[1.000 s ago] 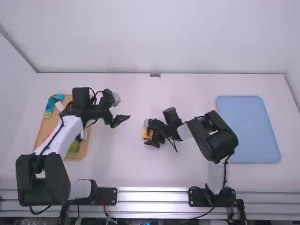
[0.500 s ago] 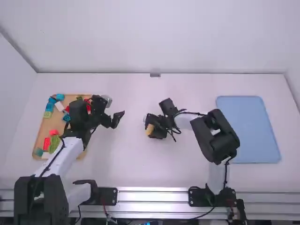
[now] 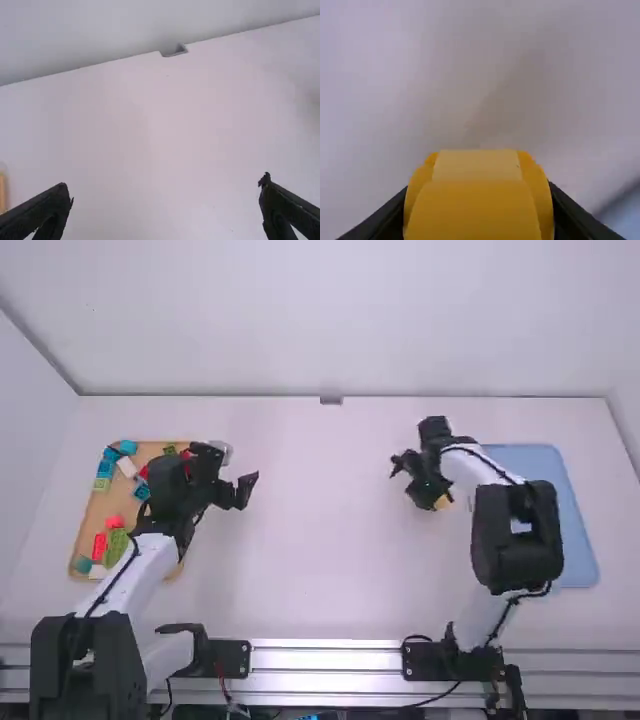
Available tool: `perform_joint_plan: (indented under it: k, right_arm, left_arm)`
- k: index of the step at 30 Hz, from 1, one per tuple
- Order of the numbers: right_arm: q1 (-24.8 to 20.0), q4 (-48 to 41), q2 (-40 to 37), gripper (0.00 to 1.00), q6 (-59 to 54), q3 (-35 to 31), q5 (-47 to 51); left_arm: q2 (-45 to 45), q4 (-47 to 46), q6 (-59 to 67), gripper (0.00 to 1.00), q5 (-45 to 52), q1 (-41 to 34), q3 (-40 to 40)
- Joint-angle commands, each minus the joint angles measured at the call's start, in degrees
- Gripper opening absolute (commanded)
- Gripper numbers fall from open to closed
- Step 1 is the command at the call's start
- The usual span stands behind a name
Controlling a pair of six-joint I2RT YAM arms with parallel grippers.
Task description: Assemble lego blocks to make yellow taxi
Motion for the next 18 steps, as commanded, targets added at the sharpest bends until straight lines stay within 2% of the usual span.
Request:
perform_joint_plan:
  k: [1, 3, 4, 6, 8, 10, 14, 18]
  right_arm:
    - [-7.28, 1.25, -3.96, 0.25, -0.22, 0.70, -5.99]
    - [-14.38, 6.36, -4.24, 0.25, -2.45, -0.66, -17.09]
    - [-16.00, 7.82, -4.22, 0.25, -2.36, -1.16, -19.78]
    - [-22.16, 13.42, -4.11, 0.25, -0.02, -3.85, -27.98]
    - [-25.90, 17.97, -4.11, 0.25, 3.76, -6.43, -30.71]
    - [-29.55, 24.41, -4.11, 0.29, 8.04, -10.05, -30.16]
    - [-33.62, 36.72, -4.11, 0.37, 15.74, -16.52, -24.61]
    - [-35.91, 40.33, -4.11, 0.38, 19.80, -18.97, -18.29]
  left_arm:
    - [-1.01, 0.37, -0.57, 0.99, -0.57, 0.37, -0.33]
    - [-1.01, 0.59, -0.55, 0.99, -0.59, 0.24, -0.33]
    - [-1.01, 0.61, -0.55, 0.99, -0.57, 0.15, -0.33]
    - [-1.01, 0.70, -0.57, 0.99, -0.57, -0.07, -0.33]
    - [-1.01, 0.83, -0.66, 0.99, -0.55, -0.07, -0.33]
    - [-1.01, 1.18, -0.72, 0.99, -0.55, -0.04, -0.33]
    - [-1.01, 2.97, -1.90, 0.99, -0.52, -0.07, -0.33]
    - [-1.01, 3.52, -4.63, 0.99, -0.70, -0.04, -0.33]
